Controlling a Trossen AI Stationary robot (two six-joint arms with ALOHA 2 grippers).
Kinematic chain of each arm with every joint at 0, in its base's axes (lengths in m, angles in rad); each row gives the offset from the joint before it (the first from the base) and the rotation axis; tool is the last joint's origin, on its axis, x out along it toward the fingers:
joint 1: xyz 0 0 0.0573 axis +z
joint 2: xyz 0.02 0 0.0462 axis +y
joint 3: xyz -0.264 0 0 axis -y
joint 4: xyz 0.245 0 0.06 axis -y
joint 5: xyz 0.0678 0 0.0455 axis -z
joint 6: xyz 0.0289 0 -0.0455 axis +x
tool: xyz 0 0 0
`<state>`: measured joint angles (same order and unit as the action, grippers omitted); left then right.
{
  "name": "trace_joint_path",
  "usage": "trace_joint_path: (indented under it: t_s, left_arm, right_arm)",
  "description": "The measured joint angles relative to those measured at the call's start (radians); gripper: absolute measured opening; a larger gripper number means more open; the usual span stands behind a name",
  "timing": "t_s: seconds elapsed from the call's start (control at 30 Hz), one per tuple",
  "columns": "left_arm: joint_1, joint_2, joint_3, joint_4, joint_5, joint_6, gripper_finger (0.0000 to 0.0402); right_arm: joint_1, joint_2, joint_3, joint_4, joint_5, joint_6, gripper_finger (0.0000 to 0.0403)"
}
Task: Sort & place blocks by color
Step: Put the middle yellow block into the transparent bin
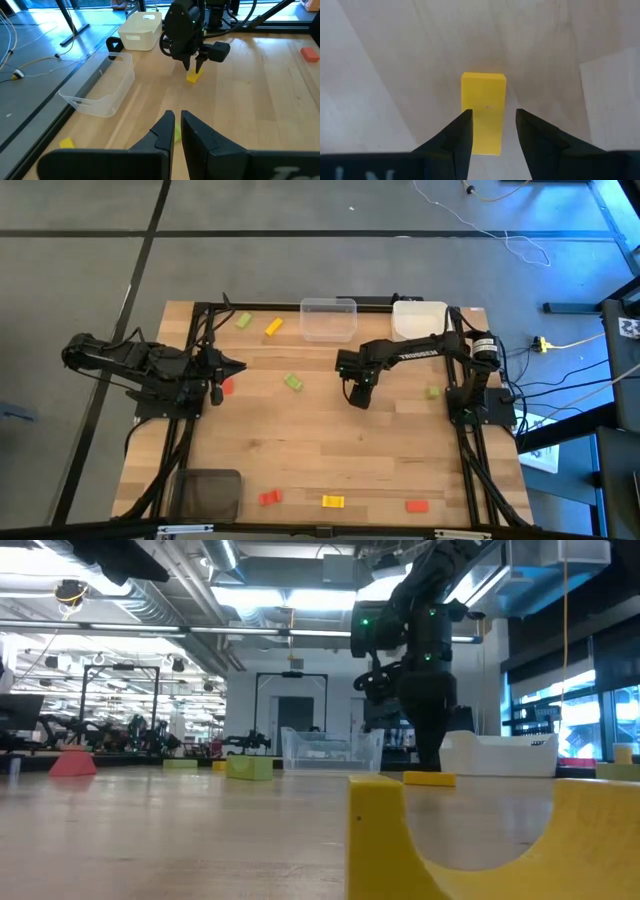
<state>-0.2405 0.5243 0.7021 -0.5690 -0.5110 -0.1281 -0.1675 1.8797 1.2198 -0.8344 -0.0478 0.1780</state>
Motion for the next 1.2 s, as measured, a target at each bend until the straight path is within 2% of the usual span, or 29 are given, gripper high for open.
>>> trace_joint_path:
  t_s: [0.2,0.93,1.07,1.2]
  left_arm:
    - [0.0,0.0,0.0,0.0,0.0,0.0,0.0025]
    - [0.0,0.0,0.0,0.001,-0.001,0.0,0.0025]
    - [0.0,0.0,0.0,0.002,-0.001,0.0,0.0025]
    - [0.0,-0.001,0.0,0.001,-0.001,0.0,0.0025]
  right_arm:
    - [-0.011,0.0,0.0,0.0,-0.062,0.0,0.0151]
    - [-0.011,0.054,0.002,0.018,-0.066,-0.006,0.0151]
    - [-0.012,0.059,0.001,0.027,-0.098,-0.006,0.0152]
    - [0.0,0.058,0.0,0.031,-0.062,-0.006,0.0151]
